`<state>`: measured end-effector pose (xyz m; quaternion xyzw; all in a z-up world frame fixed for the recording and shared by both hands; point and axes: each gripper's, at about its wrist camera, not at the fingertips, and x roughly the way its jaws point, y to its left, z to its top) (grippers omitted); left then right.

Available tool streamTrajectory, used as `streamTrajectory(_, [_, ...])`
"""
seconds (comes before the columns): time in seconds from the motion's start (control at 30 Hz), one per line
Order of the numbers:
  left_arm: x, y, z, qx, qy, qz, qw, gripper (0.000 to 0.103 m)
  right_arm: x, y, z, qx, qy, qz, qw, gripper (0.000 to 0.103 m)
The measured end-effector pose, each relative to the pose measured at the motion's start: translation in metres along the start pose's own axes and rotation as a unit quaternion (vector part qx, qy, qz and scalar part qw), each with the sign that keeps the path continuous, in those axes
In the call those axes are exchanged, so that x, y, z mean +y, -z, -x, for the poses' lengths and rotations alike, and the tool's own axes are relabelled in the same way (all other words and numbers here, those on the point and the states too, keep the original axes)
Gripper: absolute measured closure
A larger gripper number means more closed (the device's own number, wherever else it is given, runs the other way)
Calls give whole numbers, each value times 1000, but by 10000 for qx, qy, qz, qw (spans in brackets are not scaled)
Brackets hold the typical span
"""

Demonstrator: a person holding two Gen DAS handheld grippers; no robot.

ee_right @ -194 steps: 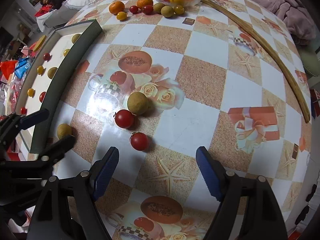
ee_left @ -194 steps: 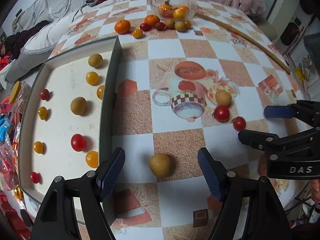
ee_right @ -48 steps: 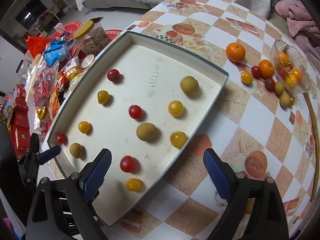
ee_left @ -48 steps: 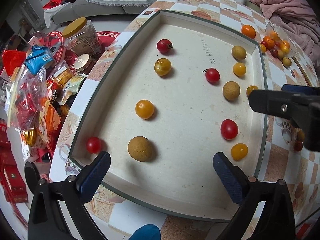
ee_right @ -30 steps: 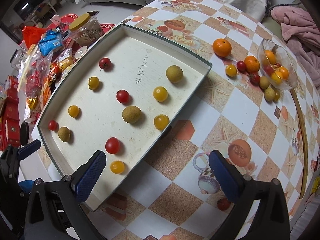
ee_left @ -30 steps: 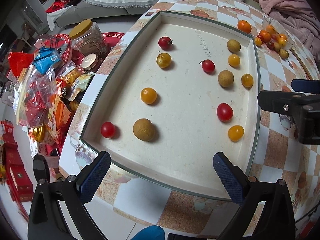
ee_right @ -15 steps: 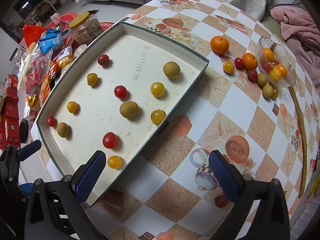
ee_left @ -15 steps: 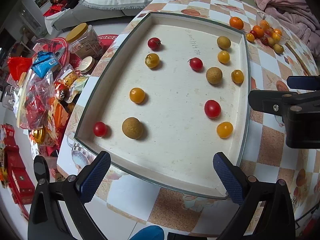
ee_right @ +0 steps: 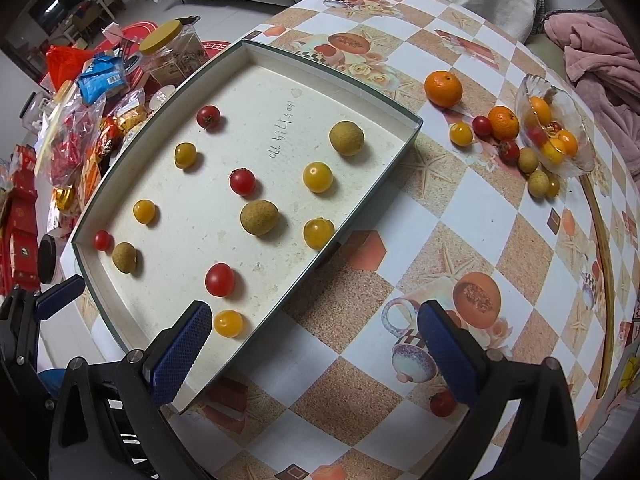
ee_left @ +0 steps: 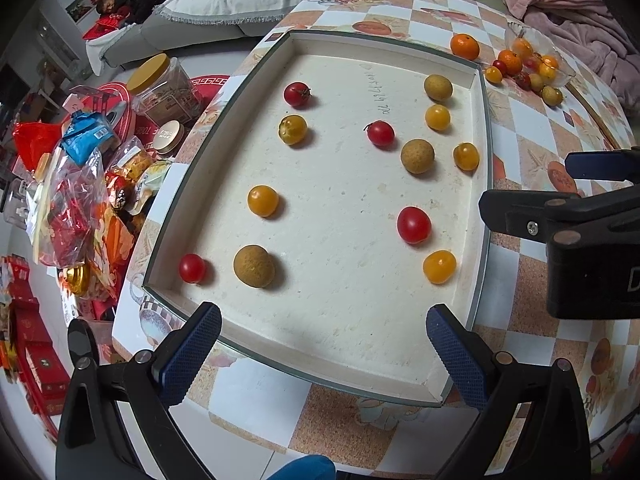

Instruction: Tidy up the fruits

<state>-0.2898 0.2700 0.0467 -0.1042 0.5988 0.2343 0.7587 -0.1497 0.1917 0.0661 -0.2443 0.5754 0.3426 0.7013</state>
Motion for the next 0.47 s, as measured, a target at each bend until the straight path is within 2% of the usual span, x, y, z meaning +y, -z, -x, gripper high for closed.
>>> streamTrajectory(0.3, [3, -3, -4, 37, 44, 52, 10000, 0, 3, -3, -3, 42, 9, 80, 10000, 0])
streamTrajectory(0.47, [3, -4, 0, -141, 74, -7, 9999, 0, 4, -5, -5, 67, 4, 95, 9999, 0])
